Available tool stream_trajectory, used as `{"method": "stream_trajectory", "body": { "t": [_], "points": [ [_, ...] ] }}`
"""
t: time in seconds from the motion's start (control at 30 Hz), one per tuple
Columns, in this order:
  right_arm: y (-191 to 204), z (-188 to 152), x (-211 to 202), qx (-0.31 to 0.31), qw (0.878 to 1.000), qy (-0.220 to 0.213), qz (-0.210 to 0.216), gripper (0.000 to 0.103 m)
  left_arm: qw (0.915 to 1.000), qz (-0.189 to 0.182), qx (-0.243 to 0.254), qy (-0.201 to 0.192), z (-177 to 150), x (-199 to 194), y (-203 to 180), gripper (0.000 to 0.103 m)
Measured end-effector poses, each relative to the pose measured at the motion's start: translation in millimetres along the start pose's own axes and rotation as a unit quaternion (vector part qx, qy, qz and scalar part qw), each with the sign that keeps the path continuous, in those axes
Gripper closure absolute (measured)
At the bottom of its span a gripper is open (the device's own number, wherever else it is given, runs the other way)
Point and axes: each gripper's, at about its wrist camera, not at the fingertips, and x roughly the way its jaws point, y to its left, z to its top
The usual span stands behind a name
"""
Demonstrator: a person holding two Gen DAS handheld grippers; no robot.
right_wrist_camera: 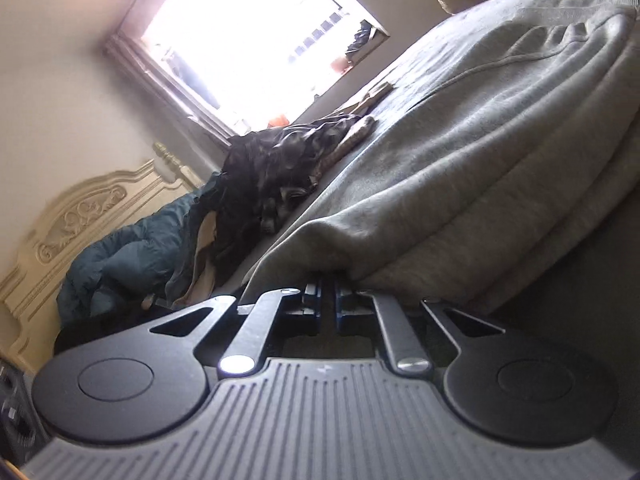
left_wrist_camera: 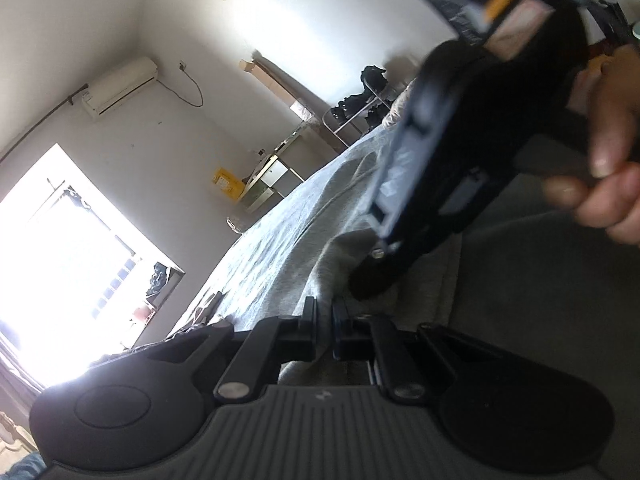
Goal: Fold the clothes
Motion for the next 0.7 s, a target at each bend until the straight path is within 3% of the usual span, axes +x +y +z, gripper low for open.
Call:
{"method": "stream_trajectory", "body": {
  "t": [0.17, 0.4, 0.7],
  "points": [
    [10.0, -1.4, 3.7, -0.049, 0.998, 0.042, -0.007, 0.097, 1.0000, -0.004, -0.001, -0.005, -2.4, -5.8, -0.9, 0.095],
    [-11.3, -5.2, 26.3, 0.035, 0.999, 0.000, 0.019, 0.099, 0.9999, -0.011, 0.002, 0.002, -7.8, -6.6, -6.2, 0.096],
    [-34.1, -1.2, -37.1, 0.095, 0.995, -0.027, -0.007, 0.095, 0.9988, -0.030, 0.039, 0.007, -22.5, 3.0, -28.2, 0.096]
  ]
}}
